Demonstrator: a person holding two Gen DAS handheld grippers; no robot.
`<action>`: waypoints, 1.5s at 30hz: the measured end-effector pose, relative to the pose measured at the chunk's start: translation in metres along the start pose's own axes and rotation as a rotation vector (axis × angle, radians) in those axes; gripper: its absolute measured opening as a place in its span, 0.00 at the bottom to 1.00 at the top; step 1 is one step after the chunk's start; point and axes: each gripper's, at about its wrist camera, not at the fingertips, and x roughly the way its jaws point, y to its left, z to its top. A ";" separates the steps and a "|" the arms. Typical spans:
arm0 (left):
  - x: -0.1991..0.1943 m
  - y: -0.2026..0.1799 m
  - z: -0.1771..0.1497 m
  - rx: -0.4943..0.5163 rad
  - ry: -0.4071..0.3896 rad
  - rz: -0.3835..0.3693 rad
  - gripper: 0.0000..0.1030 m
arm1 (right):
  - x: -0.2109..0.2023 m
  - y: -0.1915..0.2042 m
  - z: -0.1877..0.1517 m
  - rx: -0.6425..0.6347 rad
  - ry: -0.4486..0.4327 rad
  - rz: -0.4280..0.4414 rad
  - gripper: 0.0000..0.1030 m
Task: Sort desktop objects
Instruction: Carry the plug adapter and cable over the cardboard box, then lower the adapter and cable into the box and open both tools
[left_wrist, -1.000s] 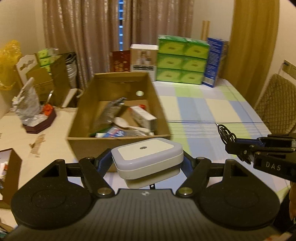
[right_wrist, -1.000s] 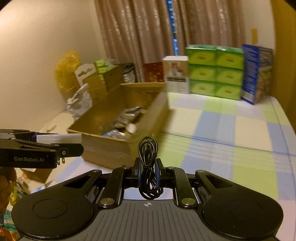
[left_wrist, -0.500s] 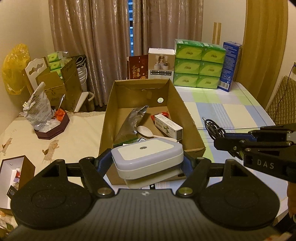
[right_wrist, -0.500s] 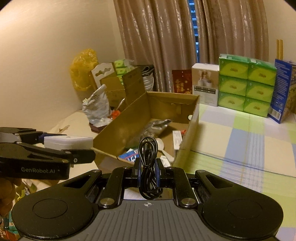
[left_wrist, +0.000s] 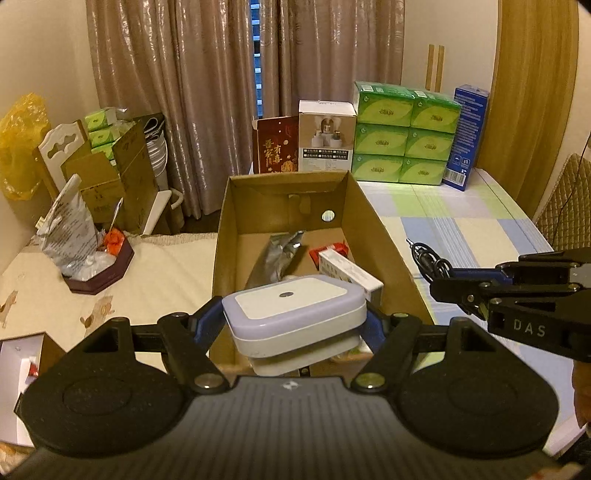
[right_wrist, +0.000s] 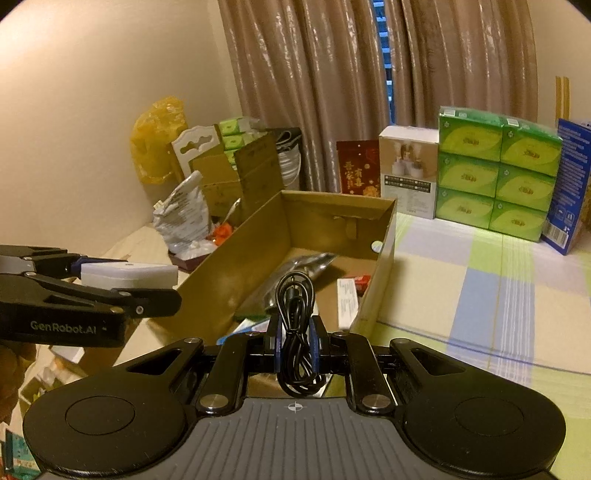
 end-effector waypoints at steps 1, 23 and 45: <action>0.005 0.002 0.003 0.001 0.001 -0.004 0.70 | 0.005 -0.001 0.003 0.002 0.002 -0.001 0.11; 0.080 0.035 0.019 -0.049 0.014 -0.016 0.80 | 0.075 -0.028 0.023 0.050 0.027 -0.015 0.11; 0.065 0.033 0.002 -0.021 0.032 0.034 0.87 | 0.068 -0.025 0.039 0.095 -0.056 0.041 0.51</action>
